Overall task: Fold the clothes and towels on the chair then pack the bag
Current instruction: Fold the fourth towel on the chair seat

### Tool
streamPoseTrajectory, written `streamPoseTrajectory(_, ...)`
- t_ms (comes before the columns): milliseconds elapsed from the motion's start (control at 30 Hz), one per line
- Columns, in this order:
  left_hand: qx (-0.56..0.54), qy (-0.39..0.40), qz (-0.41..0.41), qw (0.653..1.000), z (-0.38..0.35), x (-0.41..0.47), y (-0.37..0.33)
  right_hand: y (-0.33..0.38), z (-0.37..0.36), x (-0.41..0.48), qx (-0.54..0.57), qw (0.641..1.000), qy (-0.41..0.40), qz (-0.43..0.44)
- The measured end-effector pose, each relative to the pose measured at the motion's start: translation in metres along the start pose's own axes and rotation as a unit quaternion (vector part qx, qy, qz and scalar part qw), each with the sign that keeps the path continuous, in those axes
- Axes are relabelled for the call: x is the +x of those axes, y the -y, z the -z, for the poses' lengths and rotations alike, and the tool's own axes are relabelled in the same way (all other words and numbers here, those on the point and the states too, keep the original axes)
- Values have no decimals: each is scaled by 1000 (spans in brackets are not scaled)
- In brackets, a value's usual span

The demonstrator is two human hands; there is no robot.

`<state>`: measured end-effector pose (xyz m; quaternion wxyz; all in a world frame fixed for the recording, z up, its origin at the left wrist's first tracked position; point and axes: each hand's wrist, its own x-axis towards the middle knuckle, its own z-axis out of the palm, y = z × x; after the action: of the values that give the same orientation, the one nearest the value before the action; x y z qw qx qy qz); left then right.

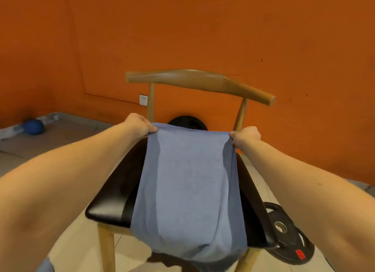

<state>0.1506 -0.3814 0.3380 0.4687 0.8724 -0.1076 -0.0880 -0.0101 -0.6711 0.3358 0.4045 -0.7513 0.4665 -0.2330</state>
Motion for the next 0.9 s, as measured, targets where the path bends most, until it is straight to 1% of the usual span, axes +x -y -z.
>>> streamPoseTrajectory(67,73,-38,3,997,-19,29,12,-7,-28,27,32,999,12,-43)
streamPoseTrajectory(133,101,-58,16,993,-39,56,24,-16,-55,52,47,996,15,-67)
streamPoseTrajectory(233,93,-72,36,992,-69,95,42,-29,-85,76,-9,999,-16,-51)
streamPoseTrajectory(333,90,-91,37,991,-94,122,49,-31,-90,72,-59,997,-38,-25)
streamPoseTrajectory(500,133,-109,-3,985,-121,136,44,-33,-95,77,-112,994,-7,5)
streamPoseTrajectory(600,143,-108,-46,983,-127,128,46,-35,-99,71,-132,989,35,55)
streamPoseTrajectory(667,128,-69,-88,985,-126,112,50,-35,-94,61,-132,986,56,84)
streamPoseTrajectory(767,151,-7,-150,977,-114,75,63,-38,-76,35,-107,985,73,113)
streamPoseTrajectory(833,156,-1,-162,974,-100,39,71,-47,-60,11,-82,986,73,126)
streamPoseTrajectory(900,156,-15,-166,974,-86,-6,81,-60,-43,-19,-52,986,70,143)
